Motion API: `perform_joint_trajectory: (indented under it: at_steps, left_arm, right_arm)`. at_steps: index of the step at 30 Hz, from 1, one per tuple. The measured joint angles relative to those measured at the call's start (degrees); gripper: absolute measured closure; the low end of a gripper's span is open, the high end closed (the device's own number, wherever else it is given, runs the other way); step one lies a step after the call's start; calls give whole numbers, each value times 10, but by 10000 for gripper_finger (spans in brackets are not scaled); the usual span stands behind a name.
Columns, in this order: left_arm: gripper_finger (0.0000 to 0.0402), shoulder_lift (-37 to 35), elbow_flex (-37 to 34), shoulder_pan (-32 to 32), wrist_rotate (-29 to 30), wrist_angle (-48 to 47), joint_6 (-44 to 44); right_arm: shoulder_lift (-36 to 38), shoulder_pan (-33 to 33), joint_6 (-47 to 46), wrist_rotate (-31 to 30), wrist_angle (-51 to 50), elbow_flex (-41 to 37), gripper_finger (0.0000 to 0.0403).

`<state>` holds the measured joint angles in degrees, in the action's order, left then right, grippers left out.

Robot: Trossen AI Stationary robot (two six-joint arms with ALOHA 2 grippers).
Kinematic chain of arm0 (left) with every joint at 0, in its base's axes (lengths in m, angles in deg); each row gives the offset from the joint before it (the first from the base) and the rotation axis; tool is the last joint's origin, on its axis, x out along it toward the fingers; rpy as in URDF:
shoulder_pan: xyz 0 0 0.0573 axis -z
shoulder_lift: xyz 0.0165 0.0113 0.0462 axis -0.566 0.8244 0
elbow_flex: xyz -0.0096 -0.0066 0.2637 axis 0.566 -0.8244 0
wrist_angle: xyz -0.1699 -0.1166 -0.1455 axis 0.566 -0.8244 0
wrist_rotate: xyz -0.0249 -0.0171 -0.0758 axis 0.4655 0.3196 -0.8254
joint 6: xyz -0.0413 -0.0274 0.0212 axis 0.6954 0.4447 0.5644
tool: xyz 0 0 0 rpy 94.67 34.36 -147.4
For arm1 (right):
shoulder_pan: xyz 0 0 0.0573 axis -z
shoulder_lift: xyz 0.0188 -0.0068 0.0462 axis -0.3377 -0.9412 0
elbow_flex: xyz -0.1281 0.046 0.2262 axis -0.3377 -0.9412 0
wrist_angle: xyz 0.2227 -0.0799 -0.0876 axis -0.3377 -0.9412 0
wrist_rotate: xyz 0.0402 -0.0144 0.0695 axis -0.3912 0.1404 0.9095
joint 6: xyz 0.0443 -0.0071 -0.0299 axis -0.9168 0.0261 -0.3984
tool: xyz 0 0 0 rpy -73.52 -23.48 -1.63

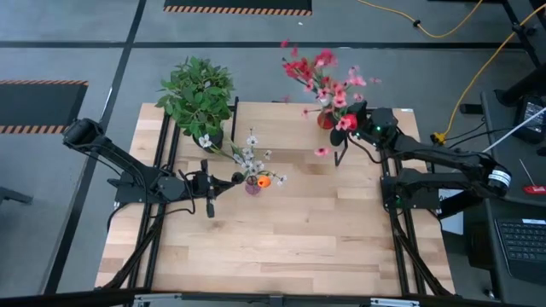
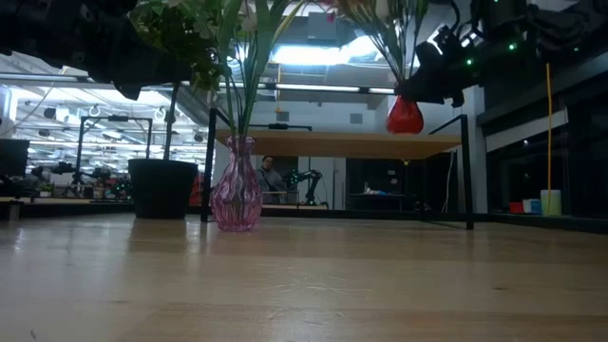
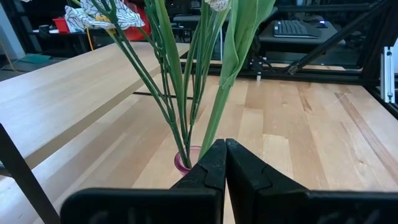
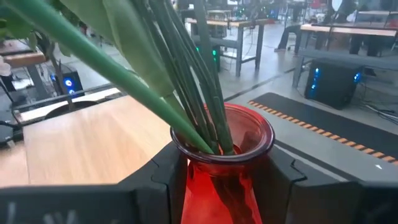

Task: Pick and place flowers into a vace then onto a shelf
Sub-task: Put the red vase with flowers on the shelf

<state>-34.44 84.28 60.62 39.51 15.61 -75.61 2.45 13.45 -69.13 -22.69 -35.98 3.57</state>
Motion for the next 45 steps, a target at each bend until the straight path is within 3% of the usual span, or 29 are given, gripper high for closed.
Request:
perform_joint_trajectory:
  at_steps: [7,25,34,45]
  left_arm:
    - [396,0,0,0,0,0,0]
    - [396,0,0,0,0,0,-5]
    - [396,0,0,0,0,0,-5]
    - [396,0,0,0,0,0,-5]
  right_arm:
    - [0,1,-10,-11,55,-34,267]
    - [-1,1,3,-9,21,-34,267]
    - [-1,1,6,-9,21,-34,207]
    - [7,1,20,2,19,-34,197]
